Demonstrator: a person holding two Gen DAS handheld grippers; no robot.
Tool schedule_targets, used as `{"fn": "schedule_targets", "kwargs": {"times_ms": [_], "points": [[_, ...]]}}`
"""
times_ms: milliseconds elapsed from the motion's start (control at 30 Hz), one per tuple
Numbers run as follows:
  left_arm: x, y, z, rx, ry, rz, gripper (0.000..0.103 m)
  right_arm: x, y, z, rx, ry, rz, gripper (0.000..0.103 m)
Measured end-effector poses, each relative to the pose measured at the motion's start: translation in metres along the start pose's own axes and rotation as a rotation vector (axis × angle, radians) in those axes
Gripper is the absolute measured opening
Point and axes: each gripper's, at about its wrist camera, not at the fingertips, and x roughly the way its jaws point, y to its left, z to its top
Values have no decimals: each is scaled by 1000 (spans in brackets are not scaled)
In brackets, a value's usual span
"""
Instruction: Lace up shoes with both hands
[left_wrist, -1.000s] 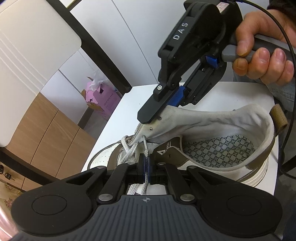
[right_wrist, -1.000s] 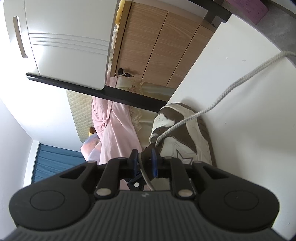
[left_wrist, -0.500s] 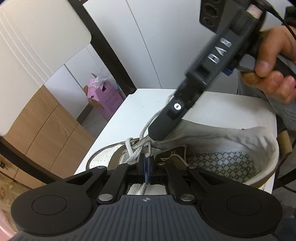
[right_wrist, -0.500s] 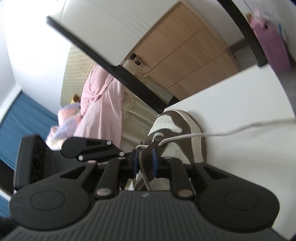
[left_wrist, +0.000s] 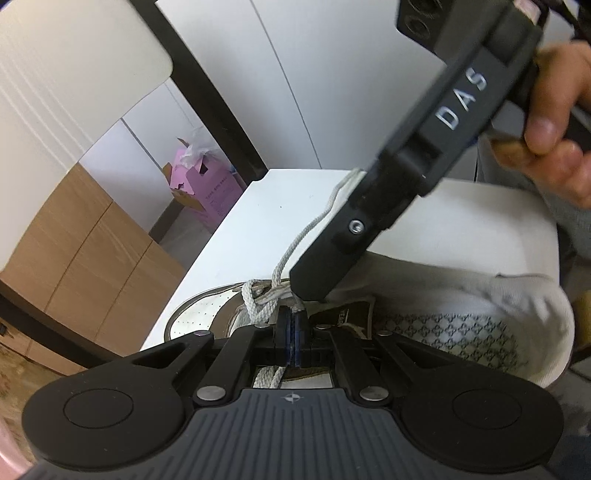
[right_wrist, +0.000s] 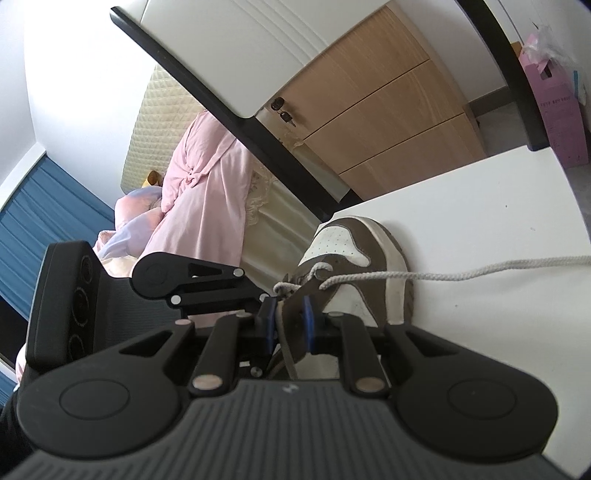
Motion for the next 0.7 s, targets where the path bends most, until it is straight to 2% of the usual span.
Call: {"fn": "schedule_targets", "kwargs": {"times_ms": [167, 500, 700], "points": [[-7, 5, -3, -28, -18, -14, 2, -2, -6, 1, 50, -12, 16, 17], [-15, 11, -7, -65, -42, -28, 2, -5, -30, 0, 252, -34, 89, 17], [-28, 21, -10, -139, -94, -48, 3, -6, -39, -2, 340, -49, 118, 17]]}}
